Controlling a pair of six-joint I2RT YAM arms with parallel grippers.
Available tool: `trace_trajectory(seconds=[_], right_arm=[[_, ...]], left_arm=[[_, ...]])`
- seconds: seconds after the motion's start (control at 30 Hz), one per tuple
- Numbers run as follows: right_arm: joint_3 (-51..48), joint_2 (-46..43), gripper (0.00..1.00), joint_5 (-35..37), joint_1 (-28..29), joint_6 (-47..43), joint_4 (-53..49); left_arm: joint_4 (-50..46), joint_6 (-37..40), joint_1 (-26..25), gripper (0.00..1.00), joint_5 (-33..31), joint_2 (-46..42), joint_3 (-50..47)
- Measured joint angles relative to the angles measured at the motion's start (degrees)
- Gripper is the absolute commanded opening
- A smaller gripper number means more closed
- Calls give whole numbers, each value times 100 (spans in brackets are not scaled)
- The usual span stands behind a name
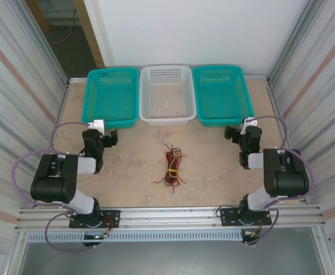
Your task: Untangle the cables
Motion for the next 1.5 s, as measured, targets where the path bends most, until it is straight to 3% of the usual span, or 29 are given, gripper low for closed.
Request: trace_trajectory(seconds=[0.47,0.6,0.8,1.0,1.23,1.37,1.43,1.5], right_arm=[[0,-2,99,20,2,0,-9],[170,-219,99,234,17,24,-658],[752,-1427,99,918,323,258,-2135],[748,-2444,99,1311,553,669,-3252],[1113,-2986,99,1510,710,1867,-5246],[1351,-3086,99,1040,706,2533,-6037],[1414,-3084,99,1086,1213,2763,-6474],[1528,-3077,99,1263,2142,2990,-6913]], left_arm=[[-33,7,-2,99,4,-15,7],[-1056,63,-219,96,-234,-474,376],[-2267,-175,-1276,94,-1596,-1725,920],[-3705,-1436,-2157,92,-2267,-2719,1113],[-5095,-2612,-2918,91,-2068,-3633,1082],[-5449,-2824,-3622,91,-1515,-3674,1161],[-5539,-2898,-3901,89,-1174,-3381,1292],[-5587,-2977,-4216,88,-901,-2861,1475]])
